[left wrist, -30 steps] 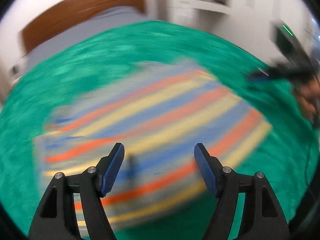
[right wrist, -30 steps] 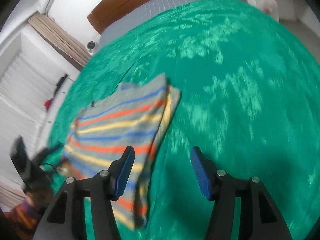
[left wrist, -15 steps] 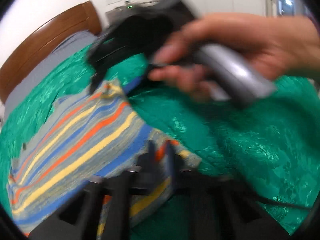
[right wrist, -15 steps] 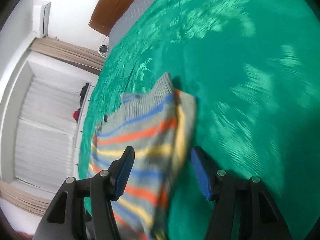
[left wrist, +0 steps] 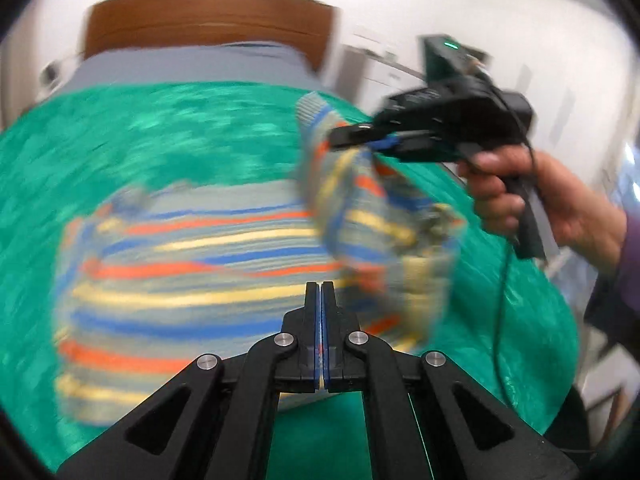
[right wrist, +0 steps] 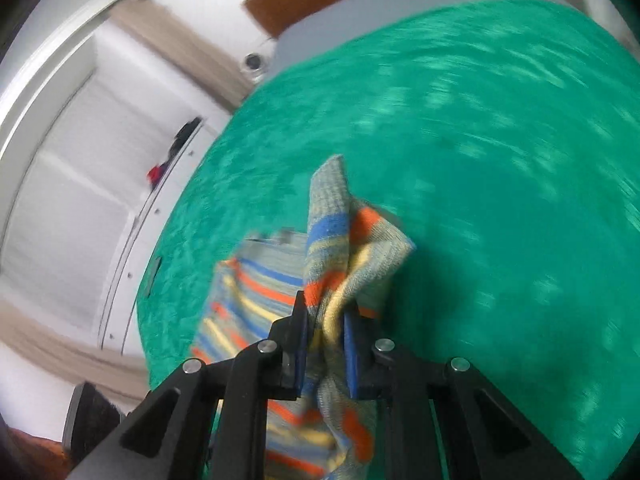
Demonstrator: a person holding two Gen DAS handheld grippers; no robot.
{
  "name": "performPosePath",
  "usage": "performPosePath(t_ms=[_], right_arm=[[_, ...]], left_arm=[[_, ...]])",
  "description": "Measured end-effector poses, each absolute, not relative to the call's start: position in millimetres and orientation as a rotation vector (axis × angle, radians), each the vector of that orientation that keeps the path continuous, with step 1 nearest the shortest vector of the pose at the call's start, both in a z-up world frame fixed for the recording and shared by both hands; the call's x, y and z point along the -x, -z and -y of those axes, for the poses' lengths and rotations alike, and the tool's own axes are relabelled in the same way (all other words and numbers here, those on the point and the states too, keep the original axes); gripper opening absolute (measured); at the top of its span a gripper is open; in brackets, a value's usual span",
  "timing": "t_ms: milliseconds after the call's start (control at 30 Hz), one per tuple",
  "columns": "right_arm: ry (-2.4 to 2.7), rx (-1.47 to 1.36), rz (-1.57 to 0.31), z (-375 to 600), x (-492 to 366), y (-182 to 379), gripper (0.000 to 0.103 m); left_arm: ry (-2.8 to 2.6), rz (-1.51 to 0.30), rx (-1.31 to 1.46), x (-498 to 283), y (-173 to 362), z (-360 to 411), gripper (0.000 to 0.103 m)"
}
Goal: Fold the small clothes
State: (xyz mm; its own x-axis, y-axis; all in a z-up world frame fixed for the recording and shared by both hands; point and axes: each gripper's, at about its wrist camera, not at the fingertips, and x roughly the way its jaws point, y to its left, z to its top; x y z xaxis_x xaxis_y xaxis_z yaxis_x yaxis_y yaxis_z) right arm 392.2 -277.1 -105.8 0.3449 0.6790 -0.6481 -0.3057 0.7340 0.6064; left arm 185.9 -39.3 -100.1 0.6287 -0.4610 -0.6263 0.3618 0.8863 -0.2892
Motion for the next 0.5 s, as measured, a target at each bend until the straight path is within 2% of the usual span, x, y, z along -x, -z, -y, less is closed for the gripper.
performPosePath(t_ms=[167, 300, 367, 400, 433, 500], right_arm=[[-0.741, -0.441, -1.05, 194.5, -413.7, 107.9, 0.009], [-0.766, -0.415, -1.064, 158.9, -421.9, 106.5, 0.008], [-0.783, -0.394, -1.081, 156.7, -418.7, 103.8, 0.01], [-0.778, -0.386, -1.086, 162.6, -414.3, 100.8, 0.012], [-0.774, -0.375, -1.086, 169.1, -409.4, 97.4, 0.02], [-0.765, -0.346, -1.076, 186.2, -396.1, 89.1, 0.033]], left_arm=[[0.335, -0.789, 0.252, -189.3, 113.9, -31.4, 0.0], [0.391, -0.811, 0.171, -191.0, 113.6, -31.8, 0.006], [0.454, -0.813, 0.152, -183.8, 114.0, -24.9, 0.019], [0.485, -0.812, 0.158, -184.4, 114.0, -21.2, 0.032], [0.51, -0.815, 0.168, -184.2, 115.4, -18.3, 0.041], [0.553, -0.838, 0.195, -185.6, 119.8, -9.1, 0.043]])
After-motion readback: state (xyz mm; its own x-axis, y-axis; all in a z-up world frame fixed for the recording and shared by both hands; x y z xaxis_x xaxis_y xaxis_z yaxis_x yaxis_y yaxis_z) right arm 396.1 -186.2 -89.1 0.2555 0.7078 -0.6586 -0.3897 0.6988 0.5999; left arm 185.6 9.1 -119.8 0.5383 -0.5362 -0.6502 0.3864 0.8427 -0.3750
